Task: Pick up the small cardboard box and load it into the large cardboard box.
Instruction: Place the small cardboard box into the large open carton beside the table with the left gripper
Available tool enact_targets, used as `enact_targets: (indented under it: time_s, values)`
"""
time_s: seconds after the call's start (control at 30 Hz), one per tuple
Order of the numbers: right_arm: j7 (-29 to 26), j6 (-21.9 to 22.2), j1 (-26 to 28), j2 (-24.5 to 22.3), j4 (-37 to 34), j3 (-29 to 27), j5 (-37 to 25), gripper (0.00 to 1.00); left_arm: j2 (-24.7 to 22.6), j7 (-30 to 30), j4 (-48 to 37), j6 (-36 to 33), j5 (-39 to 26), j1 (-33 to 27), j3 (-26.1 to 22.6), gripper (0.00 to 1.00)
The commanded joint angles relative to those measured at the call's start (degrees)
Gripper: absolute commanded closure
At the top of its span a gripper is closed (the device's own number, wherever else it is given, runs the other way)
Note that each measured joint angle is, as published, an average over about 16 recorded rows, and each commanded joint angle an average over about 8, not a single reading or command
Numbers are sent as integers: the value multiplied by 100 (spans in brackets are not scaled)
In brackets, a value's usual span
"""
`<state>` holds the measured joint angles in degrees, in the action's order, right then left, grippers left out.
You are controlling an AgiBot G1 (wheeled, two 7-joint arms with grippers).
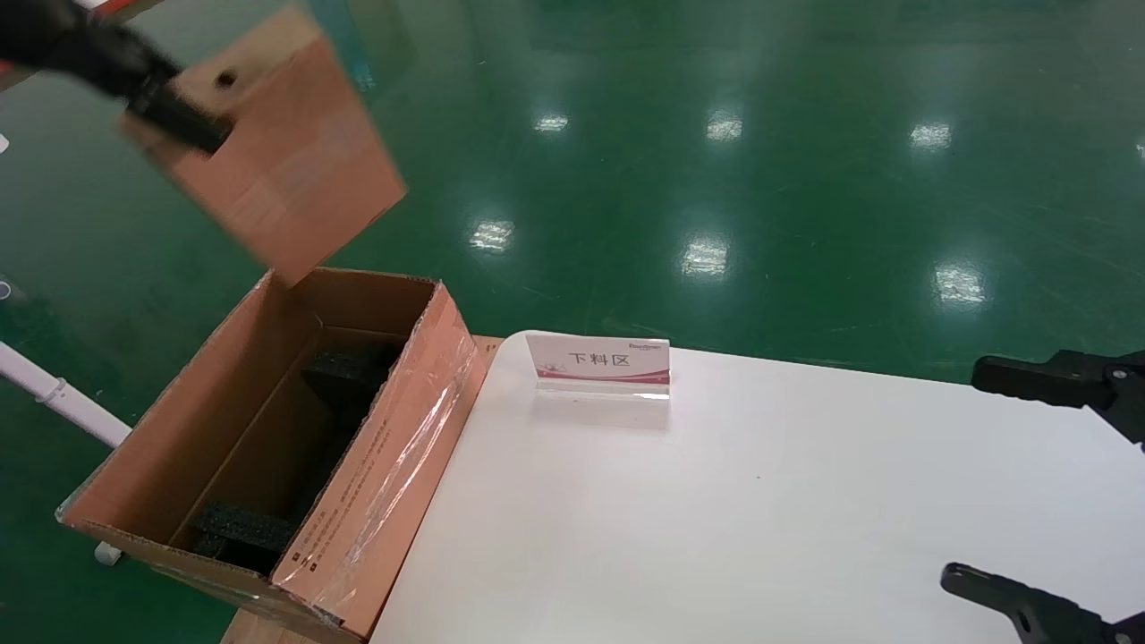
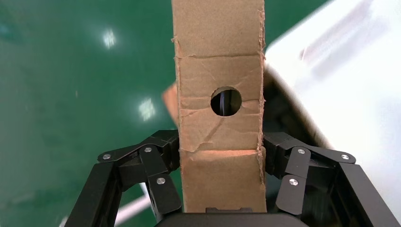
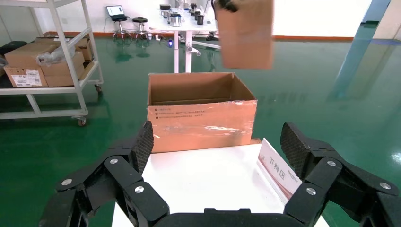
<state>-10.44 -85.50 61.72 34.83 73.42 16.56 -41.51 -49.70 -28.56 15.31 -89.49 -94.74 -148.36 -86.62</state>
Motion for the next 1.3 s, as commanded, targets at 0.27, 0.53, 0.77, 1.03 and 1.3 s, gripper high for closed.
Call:
enact_targets:
  time_s: [0.27,0.53,0.77,1.03,1.3]
  values:
    - [2,1,1,-1,0,3,2,0,-90,226,-901,-125,-365,173,-378,100]
    - [3,3,1,-3,0,6,4,0,-194,-106,-1405,-94,-475,396,-508,100]
    - [4,4,2,-4,0,9,6,0,-181,-241,-1630,-97,-491,618,-518,100]
    - [6,5,2,-5,0,11,8,0,-159,-366,-1775,-78,-514,835,-515,100]
    - [7,6,3,-6,0,14,10,0,-147,-539,-1893,-42,-487,1107,-464,100]
